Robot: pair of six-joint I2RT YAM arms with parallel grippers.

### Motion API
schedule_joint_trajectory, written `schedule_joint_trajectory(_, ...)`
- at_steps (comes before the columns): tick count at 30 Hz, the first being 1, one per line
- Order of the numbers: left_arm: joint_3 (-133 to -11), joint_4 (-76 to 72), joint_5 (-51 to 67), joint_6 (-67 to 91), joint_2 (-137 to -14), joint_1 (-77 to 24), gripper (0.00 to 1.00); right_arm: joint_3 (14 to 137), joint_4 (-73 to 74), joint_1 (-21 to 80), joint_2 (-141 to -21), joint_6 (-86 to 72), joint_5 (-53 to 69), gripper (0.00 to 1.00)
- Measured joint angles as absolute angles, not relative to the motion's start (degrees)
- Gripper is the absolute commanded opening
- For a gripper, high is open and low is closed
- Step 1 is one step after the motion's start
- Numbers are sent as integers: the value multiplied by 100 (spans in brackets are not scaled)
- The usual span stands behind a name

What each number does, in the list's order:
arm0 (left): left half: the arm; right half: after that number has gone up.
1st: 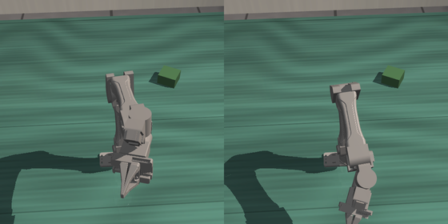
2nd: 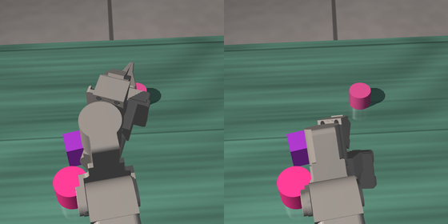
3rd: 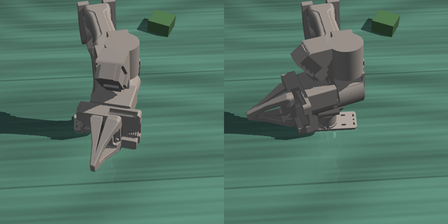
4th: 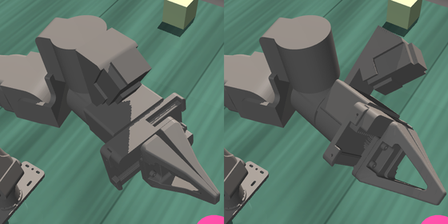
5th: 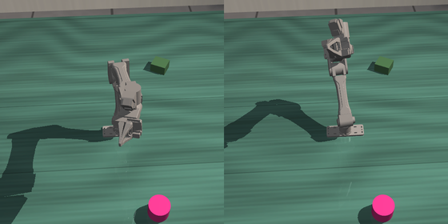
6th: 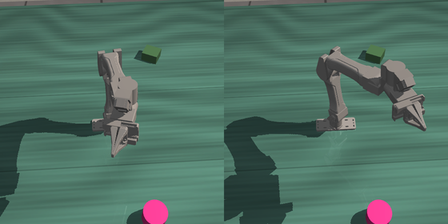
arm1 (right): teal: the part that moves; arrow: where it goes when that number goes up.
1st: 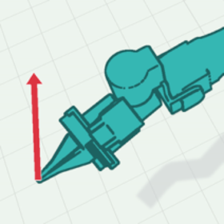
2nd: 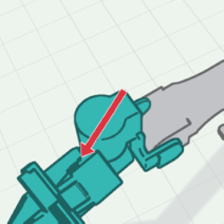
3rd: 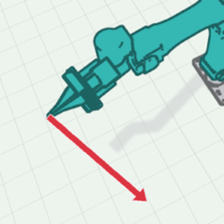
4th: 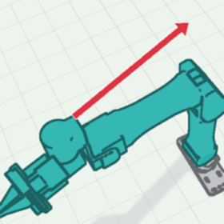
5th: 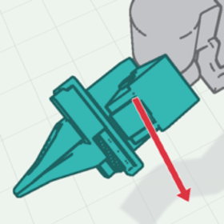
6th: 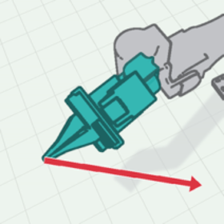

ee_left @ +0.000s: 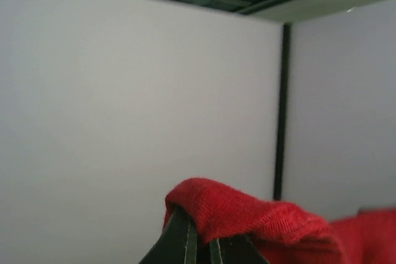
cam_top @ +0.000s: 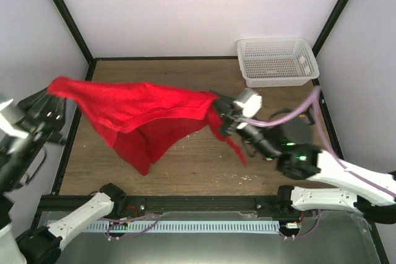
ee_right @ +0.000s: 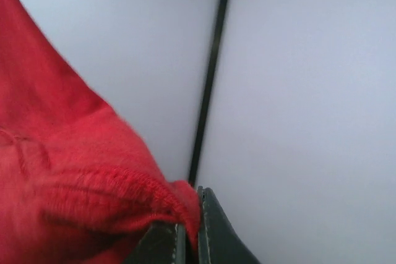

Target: Pin the brooch onto the clothing

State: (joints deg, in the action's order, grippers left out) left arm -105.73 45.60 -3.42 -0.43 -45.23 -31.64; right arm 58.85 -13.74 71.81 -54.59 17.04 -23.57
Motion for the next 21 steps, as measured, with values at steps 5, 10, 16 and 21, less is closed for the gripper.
schedule_joint_trajectory(5, -10608, 4429, 478, -176, -3745, -3162, 0, 7262, -102, 7181, -4700, 1734, -1048, 1)
schedule_joint_trajectory(10, -10173, 4104, 410, -191, -3286, -3164, 0, 7651, 84, 7185, -4362, 1909, -803, 1)
schedule_joint_trajectory(16, -8892, 3380, -991, 12, -3743, -3164, 0, 7483, -635, 6403, -5308, 2705, -1916, 1)
schedule_joint_trajectory(21, -7714, 2473, -2220, 233, -5201, -3044, 0, 6838, -1146, 4230, -6399, 2309, -1396, 1)
